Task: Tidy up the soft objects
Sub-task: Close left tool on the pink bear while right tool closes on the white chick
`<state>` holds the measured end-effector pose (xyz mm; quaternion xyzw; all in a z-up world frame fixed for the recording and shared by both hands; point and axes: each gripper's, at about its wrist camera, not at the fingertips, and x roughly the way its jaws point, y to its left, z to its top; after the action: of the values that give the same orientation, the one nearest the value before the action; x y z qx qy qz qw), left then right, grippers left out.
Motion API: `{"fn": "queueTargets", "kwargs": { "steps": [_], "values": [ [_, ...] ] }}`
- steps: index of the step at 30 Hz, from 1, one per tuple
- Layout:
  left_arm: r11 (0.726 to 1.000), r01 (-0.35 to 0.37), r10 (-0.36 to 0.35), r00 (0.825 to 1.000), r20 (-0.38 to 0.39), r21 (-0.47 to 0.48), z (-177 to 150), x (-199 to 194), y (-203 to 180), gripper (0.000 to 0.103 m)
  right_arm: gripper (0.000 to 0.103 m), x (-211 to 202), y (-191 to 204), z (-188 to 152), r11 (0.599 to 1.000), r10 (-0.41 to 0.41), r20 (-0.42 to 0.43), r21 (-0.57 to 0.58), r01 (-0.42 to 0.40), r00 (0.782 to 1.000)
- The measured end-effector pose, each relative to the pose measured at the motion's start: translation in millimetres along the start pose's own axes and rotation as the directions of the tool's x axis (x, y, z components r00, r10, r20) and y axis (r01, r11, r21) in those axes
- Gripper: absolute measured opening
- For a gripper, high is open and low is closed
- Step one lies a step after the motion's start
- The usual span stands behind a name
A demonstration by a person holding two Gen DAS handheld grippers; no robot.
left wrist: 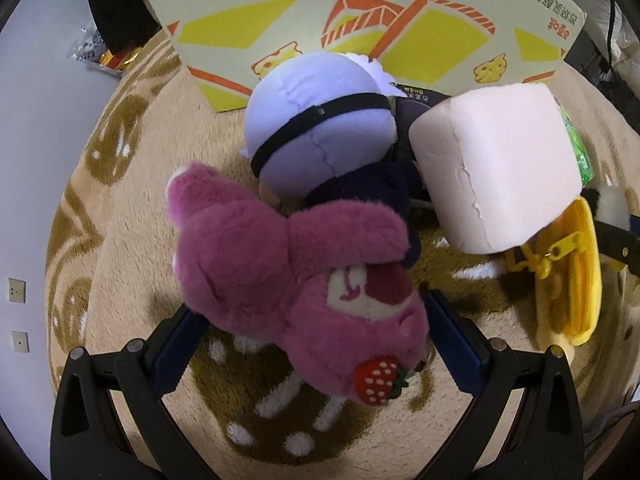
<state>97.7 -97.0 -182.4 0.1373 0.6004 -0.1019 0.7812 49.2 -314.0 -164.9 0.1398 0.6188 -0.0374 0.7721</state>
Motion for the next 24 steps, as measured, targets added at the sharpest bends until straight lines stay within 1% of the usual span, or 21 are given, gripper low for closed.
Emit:
{"fn": "queueTargets", "kwargs": {
  "steps": [1, 3, 5, 6, 7, 9, 12, 17, 18, 19, 23, 24],
  "values": [
    [1.0, -0.002, 0.002, 1.0, 0.002, 0.003, 0.7, -0.1, -1.5, 0.102, 0.066, 0.1, 1.0, 0.1, 1.0, 0.012, -0.005, 0.003, -0.012, 1.0],
    [1.0, -0.007, 0.007, 1.0, 0.01, 0.011, 2.7, 0.6, -5.4, 0.102, 0.064, 1.2, 2.1, 0.1, 1.0, 0.021, -0.006, 0.007, -0.021, 1.0],
    [1.0, -0.015, 0.015, 1.0, 0.018, 0.017, 2.6, -0.1, -5.7, 0.101, 0.057, 3.6, 1.9, 1.2, 0.999, 0.035, -0.011, 0.017, -0.035, 0.999],
    [1.0, -0.017, 0.017, 1.0, 0.024, 0.02, 1.9, -0.6, -5.3, 0.1, 0.05, 5.2, 1.5, 1.5, 0.999, 0.045, -0.017, 0.024, -0.045, 0.999],
    [1.0, -0.02, 0.019, 0.999, 0.028, 0.023, 2.0, -1.1, -6.9, 0.098, 0.048, 8.0, 1.4, 1.7, 0.998, 0.057, -0.03, 0.029, -0.056, 0.998],
    [0.999, -0.021, 0.02, 0.999, 0.034, 0.024, -0.3, -2.2, -6.0, 0.096, 0.047, 14.6, 4.3, 1.7, 0.998, 0.063, -0.052, 0.022, -0.062, 0.997],
    [1.0, -0.019, 0.018, 0.999, 0.038, 0.011, -1.7, -5.0, -2.5, 0.091, 0.046, 18.3, 11.1, 2.0, 0.999, 0.033, -0.049, -0.017, -0.034, 0.998],
    [1.0, 0.02, -0.019, 0.999, 0.028, -0.017, -3.4, -3.8, 3.9, 0.088, 0.046, 22.1, 19.6, 3.7, 0.999, 0.016, -0.035, -0.042, -0.018, 0.999],
    [1.0, 0.02, -0.02, 0.999, 0.029, -0.017, -4.2, -4.5, 5.2, 0.088, 0.044, 22.1, 20.6, 4.1, 0.999, 0.015, -0.03, -0.041, -0.016, 0.999],
    [1.0, 0.02, -0.02, 0.999, 0.032, -0.016, -4.5, -5.1, 4.7, 0.086, 0.038, 22.5, 21.8, 4.8, 0.999, 0.016, -0.026, -0.044, -0.017, 1.0],
    [0.999, 0.038, -0.037, 0.998, 0.052, -0.028, -5.5, -9.8, 7.2, 0.081, 0.036, 20.2, 22.5, 1.9, 0.998, 0.019, -0.019, -0.058, -0.02, 1.0],
    [0.999, 0.042, -0.041, 0.998, 0.057, -0.03, -6.6, -11.4, 7.1, 0.077, 0.035, 19.3, 21.6, 0.4, 0.998, 0.015, -0.017, -0.064, -0.016, 1.0]
  ]
}}
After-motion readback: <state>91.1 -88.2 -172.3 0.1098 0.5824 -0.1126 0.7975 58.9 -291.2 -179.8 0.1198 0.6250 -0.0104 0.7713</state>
